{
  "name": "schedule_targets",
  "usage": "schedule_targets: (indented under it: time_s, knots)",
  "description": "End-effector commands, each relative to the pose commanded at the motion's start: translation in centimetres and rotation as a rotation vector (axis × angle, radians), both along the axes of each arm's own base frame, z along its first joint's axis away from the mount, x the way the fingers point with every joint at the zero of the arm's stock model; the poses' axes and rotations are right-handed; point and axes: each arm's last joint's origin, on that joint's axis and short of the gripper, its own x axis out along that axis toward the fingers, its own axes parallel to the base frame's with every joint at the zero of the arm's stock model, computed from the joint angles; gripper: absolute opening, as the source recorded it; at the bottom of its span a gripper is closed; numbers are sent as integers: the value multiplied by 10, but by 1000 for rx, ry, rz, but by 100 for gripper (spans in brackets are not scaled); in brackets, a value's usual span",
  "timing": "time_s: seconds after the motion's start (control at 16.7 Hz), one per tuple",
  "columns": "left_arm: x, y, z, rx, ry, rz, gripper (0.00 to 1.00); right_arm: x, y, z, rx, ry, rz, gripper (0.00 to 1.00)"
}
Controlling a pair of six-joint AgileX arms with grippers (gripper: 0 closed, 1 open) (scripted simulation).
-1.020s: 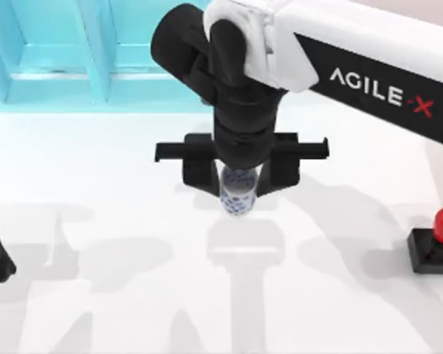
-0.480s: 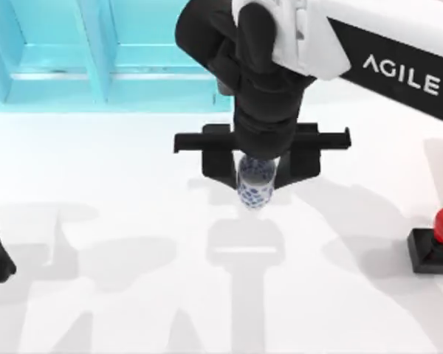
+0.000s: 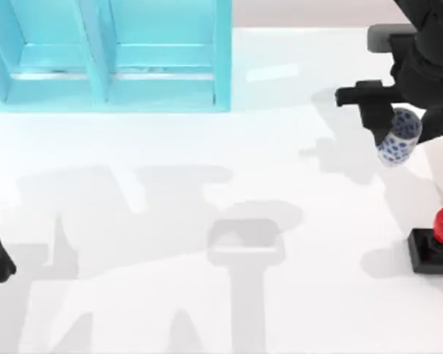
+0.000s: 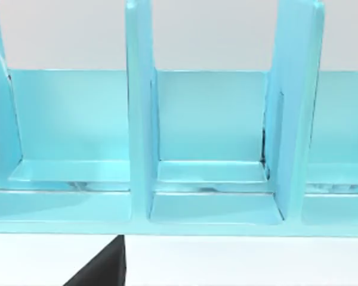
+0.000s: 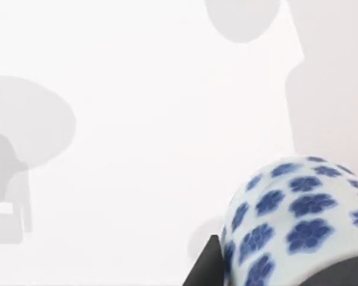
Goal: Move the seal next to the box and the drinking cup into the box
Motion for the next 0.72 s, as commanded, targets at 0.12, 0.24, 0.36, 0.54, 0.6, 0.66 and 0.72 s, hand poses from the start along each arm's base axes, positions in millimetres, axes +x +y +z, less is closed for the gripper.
schedule_targets:
  time_s: [0.12,0.24,0.36,0.54,0.6,0.66,0.72]
  knots:
    - [0,0,0,0,0,0,100,1,-48,-5,-7,29,-15,0]
    - [0,0,0,0,0,0,100,-7,-83,-10,-5,62,-30,0]
    - [0,0,0,0,0,0,100,-16,-115,-9,-5,56,-43,0]
    - [0,0,0,0,0,0,100,-37,-176,-7,-20,33,-59,0]
    - [0,0,0,0,0,0,100,-49,-198,-8,-24,35,-61,0]
    - [0,0,0,0,0,0,100,-63,-219,-10,-25,42,-61,0]
    - [0,0,0,0,0,0,100,-79,-237,-13,-24,49,-57,0]
